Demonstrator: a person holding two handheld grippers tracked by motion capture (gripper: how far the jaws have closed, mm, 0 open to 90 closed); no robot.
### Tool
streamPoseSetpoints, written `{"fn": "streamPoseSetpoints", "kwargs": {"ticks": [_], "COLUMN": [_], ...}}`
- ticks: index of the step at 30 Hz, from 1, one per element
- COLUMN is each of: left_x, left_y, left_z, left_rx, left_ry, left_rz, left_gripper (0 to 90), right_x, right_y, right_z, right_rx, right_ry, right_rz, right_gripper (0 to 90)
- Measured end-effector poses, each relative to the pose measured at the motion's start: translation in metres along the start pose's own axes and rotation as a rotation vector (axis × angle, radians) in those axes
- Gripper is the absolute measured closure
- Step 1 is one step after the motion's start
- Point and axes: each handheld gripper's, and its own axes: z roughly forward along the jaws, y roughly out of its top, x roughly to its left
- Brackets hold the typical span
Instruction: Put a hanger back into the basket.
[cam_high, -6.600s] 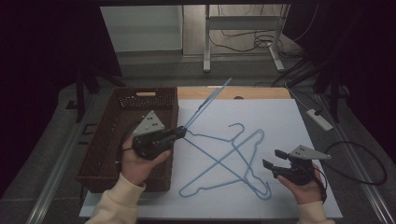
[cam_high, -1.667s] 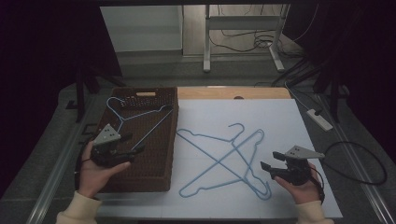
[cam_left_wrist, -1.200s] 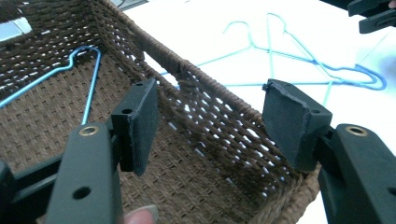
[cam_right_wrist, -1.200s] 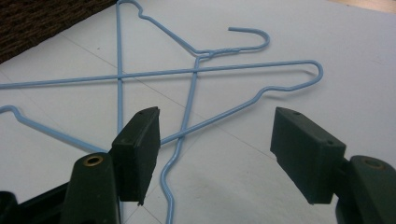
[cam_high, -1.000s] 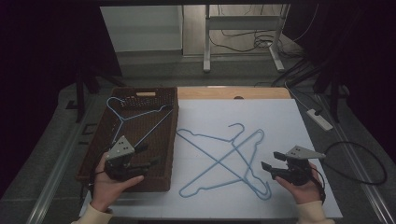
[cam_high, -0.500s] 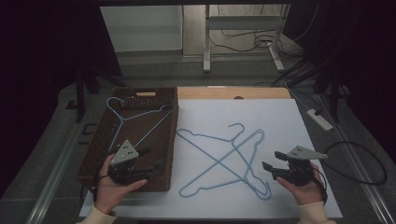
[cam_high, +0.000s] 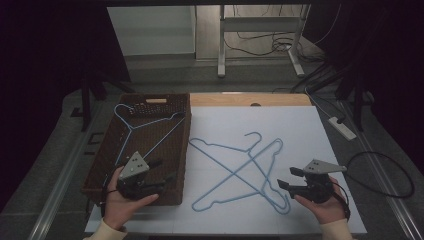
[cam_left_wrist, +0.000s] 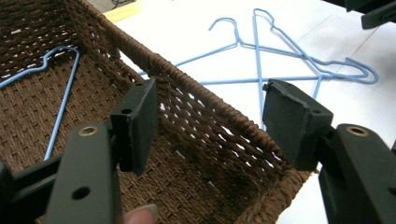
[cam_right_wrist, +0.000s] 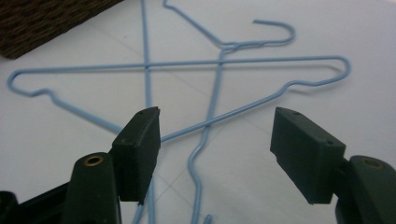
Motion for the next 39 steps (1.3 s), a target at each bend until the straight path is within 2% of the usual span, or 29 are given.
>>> {"fn": "streamPoseSetpoints", "kwargs": {"ticks": [7, 11, 22, 29, 39], "left_x": [-0.004, -0.005, -0.007, -0.008, -0.008], "left_y": [0.0, 0.0, -0.002, -0.002, -0.003], "left_z": [0.0, 0.001, 0.005, 0.005, 0.005], "left_rx": [-0.003, 0.003, 0.018, 0.019, 0.02], "left_ry": [-0.006, -0.008, -0.012, -0.014, -0.016], "left_rz": [0.005, 0.009, 0.014, 0.016, 0.016], "left_gripper": [36.9, 36.7, 36.6, 36.5, 36.5], "right_x": [0.014, 0.024, 0.047, 0.055, 0.057], "right_y": [0.002, 0.002, 0.003, 0.001, -0.001], "right_z": [0.009, 0.017, 0.03, 0.039, 0.044], "right_rx": [0.124, 0.216, 0.384, 0.465, 0.528], "right_ry": [0.064, 0.061, 0.029, 0.035, 0.028], "right_rz": [-0.041, -0.073, -0.137, -0.132, -0.094], "right_gripper": [34.4, 36.4, 44.7, 49.9, 57.8]}}
